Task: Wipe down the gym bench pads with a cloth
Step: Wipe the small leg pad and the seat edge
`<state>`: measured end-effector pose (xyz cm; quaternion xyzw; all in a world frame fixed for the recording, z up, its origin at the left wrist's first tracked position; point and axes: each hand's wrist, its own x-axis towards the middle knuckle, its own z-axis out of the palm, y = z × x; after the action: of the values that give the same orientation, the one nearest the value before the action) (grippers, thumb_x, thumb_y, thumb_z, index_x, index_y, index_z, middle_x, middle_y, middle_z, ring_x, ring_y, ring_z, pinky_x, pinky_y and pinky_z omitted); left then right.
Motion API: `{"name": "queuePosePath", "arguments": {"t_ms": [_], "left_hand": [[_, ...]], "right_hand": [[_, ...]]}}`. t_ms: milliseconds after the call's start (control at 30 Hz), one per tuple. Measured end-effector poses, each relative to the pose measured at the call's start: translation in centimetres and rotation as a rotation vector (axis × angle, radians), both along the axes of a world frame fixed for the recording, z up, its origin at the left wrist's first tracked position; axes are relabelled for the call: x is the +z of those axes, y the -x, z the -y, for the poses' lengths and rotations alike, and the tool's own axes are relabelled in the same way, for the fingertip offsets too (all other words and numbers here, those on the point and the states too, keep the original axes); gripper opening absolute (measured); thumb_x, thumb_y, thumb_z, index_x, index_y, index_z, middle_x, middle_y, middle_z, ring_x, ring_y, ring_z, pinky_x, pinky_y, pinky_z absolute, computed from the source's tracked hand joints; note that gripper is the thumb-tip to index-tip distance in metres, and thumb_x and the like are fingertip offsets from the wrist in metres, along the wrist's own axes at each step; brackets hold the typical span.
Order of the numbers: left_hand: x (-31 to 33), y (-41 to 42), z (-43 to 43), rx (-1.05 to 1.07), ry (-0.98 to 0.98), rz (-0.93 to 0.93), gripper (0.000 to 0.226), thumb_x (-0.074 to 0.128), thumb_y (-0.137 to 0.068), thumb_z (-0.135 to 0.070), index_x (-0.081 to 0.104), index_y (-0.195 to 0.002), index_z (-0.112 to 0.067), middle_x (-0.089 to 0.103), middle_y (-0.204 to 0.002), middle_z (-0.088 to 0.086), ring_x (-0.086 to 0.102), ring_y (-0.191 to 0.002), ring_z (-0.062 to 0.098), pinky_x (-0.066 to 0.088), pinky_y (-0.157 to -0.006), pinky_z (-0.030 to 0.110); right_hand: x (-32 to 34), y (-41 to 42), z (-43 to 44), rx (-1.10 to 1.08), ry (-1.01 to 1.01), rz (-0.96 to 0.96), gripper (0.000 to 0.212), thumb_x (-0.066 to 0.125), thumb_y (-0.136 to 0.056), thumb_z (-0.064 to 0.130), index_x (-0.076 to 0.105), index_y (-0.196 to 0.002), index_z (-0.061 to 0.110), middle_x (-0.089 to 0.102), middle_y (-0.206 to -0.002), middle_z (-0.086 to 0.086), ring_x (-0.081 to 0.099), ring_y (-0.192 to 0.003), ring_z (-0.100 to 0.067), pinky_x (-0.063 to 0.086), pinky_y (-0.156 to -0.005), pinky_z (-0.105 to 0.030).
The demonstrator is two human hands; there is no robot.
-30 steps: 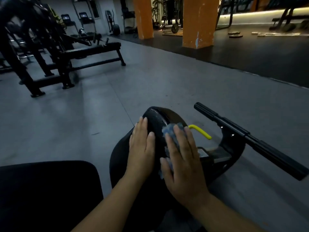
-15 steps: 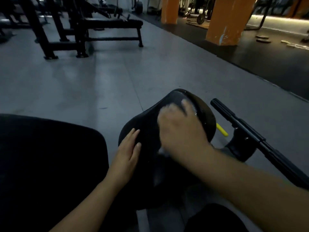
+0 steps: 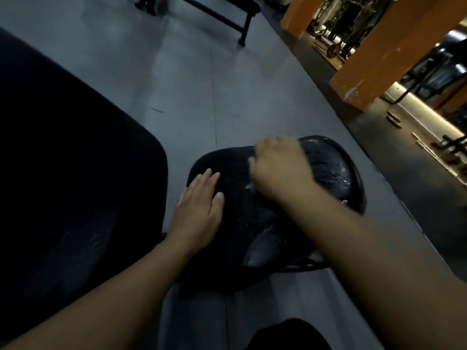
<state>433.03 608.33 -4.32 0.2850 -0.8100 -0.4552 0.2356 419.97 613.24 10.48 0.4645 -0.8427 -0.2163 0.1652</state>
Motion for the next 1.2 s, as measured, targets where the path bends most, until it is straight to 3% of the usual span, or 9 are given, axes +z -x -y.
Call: {"name": "queuePosePath", "arguments": {"t_ms": [167, 333, 567, 667, 733, 833, 933, 1067, 1200], "left_hand": [[-0.8, -0.5, 0.9, 0.021, -0.051, 0.021, 0.053, 0.031, -0.107, -0.029, 0.021, -0.158, -0.020, 0.012, -0.167, -0.005, 0.007, -0.152, 0.010, 0.006, -0.122, 0.027], [-0.9, -0.8, 0.6, 0.023, -0.075, 0.025, 0.054, 0.029, -0.108, -0.033, 0.018, -0.159, -0.019, 0.008, -0.167, -0.005, 0.003, -0.153, 0.010, 0.004, -0.122, 0.026], [-1.0, -1.5, 0.9, -0.034, -0.101, 0.035, 0.056, 0.027, -0.107, -0.030, 0.013, -0.160, -0.018, 0.006, -0.168, -0.002, 0.002, -0.153, 0.011, 0.005, -0.124, 0.029], [-0.2, -1.8, 0.5, -0.019, -0.094, 0.063, 0.056, 0.028, -0.107, -0.027, 0.012, -0.160, -0.015, 0.003, -0.168, -0.001, -0.001, -0.153, 0.011, 0.002, -0.122, 0.025], [0.3, -1.6, 0.5, -0.027, -0.083, 0.088, 0.056, 0.029, -0.107, -0.025, 0.014, -0.159, -0.013, 0.005, -0.168, 0.002, 0.002, -0.153, 0.014, 0.002, -0.121, 0.025], [1.9, -1.3, 2.0, -0.096, -0.074, 0.234, 0.046, 0.036, -0.102, -0.019, 0.035, -0.147, -0.012, 0.028, -0.159, 0.010, 0.032, -0.141, 0.024, 0.029, -0.114, 0.036], [4.8, -1.6, 5.3, -0.195, 0.054, 0.447, 0.035, 0.049, -0.094, -0.019, 0.045, -0.128, -0.012, 0.047, -0.136, 0.011, 0.048, -0.119, 0.029, 0.045, -0.093, 0.041], [7.1, -1.4, 6.8, -0.145, 0.316, 0.426, 0.049, 0.053, -0.089, -0.024, 0.040, -0.135, -0.013, 0.043, -0.141, 0.010, 0.039, -0.131, 0.029, 0.040, -0.106, 0.042], [6.9, -1.4, 6.0, -0.148, 0.347, 0.455, 0.072, 0.047, -0.091, -0.027, 0.014, -0.155, -0.017, 0.010, -0.165, 0.009, 0.005, -0.153, 0.029, 0.012, -0.124, 0.044]], "right_hand": [[-2.5, -5.7, -5.4, 0.381, -0.220, 0.218, 0.051, 0.043, -0.089, 0.038, 0.059, -0.128, 0.010, 0.056, -0.138, -0.011, 0.048, -0.131, -0.029, 0.041, -0.108, -0.045], [-1.2, -0.6, 1.0, 0.131, -0.118, 0.076, 0.041, 0.036, -0.099, 0.037, 0.055, -0.122, 0.009, 0.060, -0.123, -0.013, 0.053, -0.113, -0.033, 0.040, -0.097, -0.044], [-3.7, -6.3, -2.9, 0.413, -0.336, 0.352, 0.077, 0.047, -0.076, 0.040, 0.046, -0.143, 0.002, 0.056, -0.139, -0.013, 0.048, -0.131, -0.030, 0.035, -0.113, -0.039], [-2.0, -4.9, -4.4, 0.405, -0.172, 0.306, 0.056, 0.050, -0.077, 0.026, 0.062, -0.128, 0.005, 0.065, -0.128, -0.011, 0.057, -0.122, -0.027, 0.034, -0.109, -0.029], [-2.7, -4.2, -2.1, 0.251, -0.067, 0.189, 0.052, 0.048, -0.081, 0.026, 0.063, -0.125, 0.002, 0.061, -0.132, -0.016, 0.054, -0.126, -0.032, 0.036, -0.110, -0.039], [-4.9, -5.5, -0.1, 0.157, -0.149, 0.209, 0.058, 0.035, -0.078, 0.038, 0.064, -0.114, 0.003, 0.060, -0.128, -0.019, 0.050, -0.123, -0.037, 0.042, -0.100, -0.047], [-5.4, -6.9, -0.9, 0.224, -0.166, 0.308, 0.039, 0.070, -0.068, 0.028, 0.067, -0.102, 0.009, 0.064, -0.111, -0.012, 0.057, -0.111, -0.033, 0.048, -0.092, -0.044], [-3.3, -6.5, 1.8, 0.048, 0.044, 0.125, 0.022, 0.056, -0.084, 0.014, 0.060, -0.106, 0.013, 0.060, -0.109, -0.008, 0.056, -0.104, -0.031, 0.043, -0.084, -0.040], [-3.2, -5.9, 4.1, -0.009, 0.060, 0.089, 0.027, 0.047, -0.089, 0.016, 0.058, -0.114, 0.014, 0.057, -0.117, -0.008, 0.052, -0.111, -0.030, 0.040, -0.090, -0.039]]}}
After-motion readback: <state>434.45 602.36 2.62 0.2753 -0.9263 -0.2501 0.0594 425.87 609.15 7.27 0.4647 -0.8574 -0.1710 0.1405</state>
